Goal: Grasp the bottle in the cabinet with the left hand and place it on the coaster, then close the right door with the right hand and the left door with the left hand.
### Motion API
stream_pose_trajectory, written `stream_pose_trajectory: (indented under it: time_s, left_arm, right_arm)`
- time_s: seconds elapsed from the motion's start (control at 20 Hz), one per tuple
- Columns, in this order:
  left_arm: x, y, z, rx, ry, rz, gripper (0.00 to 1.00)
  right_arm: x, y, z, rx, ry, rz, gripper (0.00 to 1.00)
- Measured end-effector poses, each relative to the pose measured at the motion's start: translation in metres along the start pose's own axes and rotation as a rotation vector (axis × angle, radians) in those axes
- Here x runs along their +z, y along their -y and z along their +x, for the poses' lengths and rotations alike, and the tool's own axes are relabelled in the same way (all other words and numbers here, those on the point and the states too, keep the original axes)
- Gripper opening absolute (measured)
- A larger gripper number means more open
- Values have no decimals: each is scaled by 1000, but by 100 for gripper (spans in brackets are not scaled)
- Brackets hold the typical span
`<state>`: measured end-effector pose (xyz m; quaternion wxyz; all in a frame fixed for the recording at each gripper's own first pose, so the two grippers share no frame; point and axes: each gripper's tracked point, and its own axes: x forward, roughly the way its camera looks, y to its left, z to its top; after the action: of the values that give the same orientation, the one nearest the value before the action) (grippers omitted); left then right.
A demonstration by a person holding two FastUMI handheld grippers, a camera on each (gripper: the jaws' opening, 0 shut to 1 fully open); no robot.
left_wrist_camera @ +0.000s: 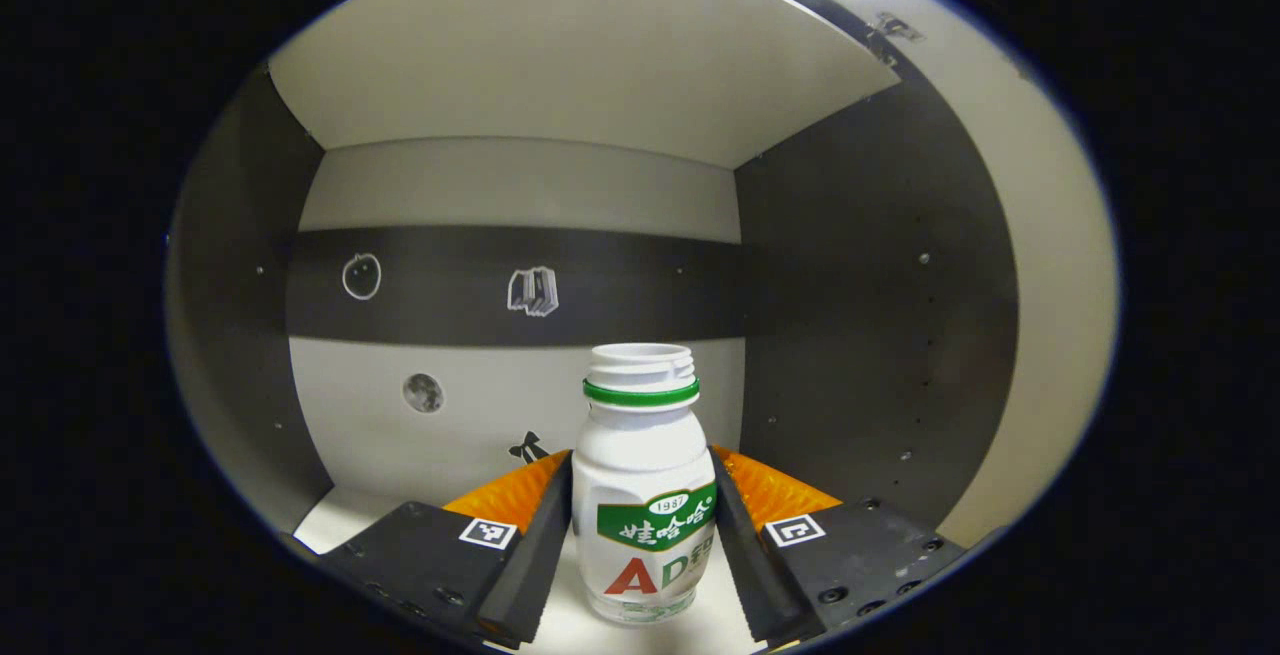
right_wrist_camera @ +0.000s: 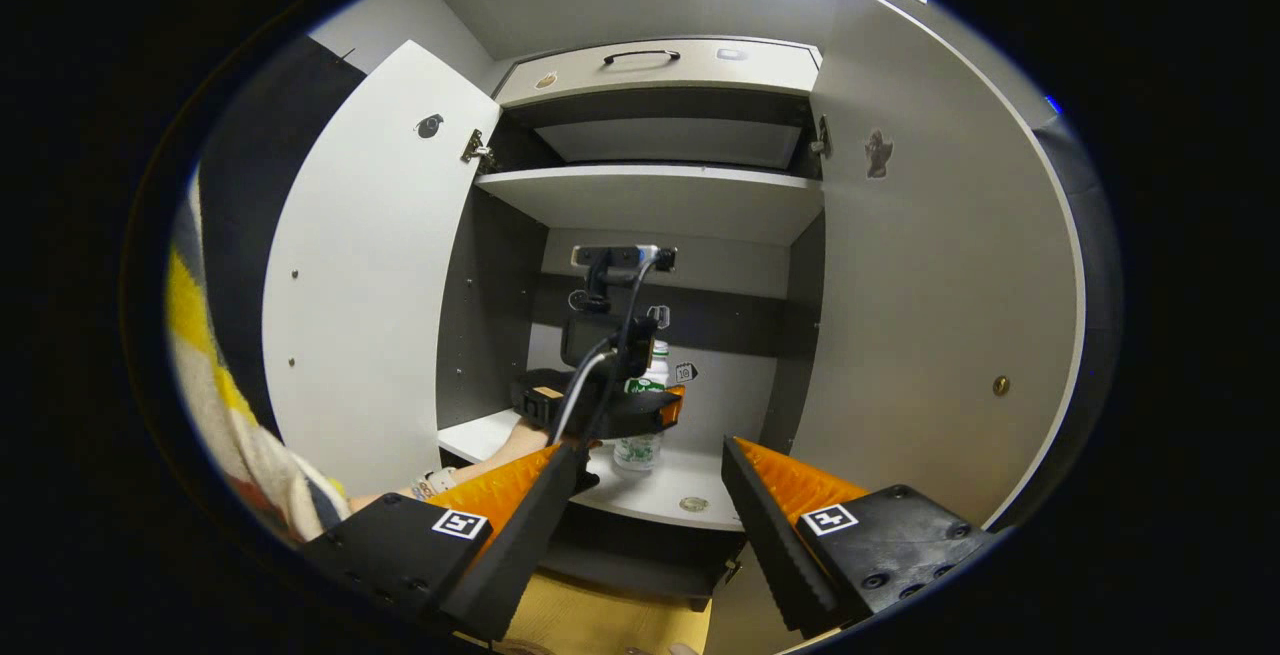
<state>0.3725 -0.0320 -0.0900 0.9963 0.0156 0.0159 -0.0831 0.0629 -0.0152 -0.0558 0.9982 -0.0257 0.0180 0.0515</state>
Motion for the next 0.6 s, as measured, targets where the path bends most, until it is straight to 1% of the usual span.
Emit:
stream_pose_trajectory:
  time_s: [0.15, 0.25, 0.45, 0.6]
  left_arm:
    - [20, -6, -53, -3, 23, -21, 76]
    - [26, -13, -83, 5, 36, -37, 76]
    - [33, -17, -149, 21, 45, -27, 75]
    - [30, -3, -198, -18, 40, -45, 75]
  right_arm:
    - [8, -7, -12, -3, 25, 12, 98]
    - [7, -11, -20, -11, 21, 11, 98]
    - [8, -21, -41, -11, 7, 18, 98]
    - [12, -23, -54, -25, 13, 20, 98]
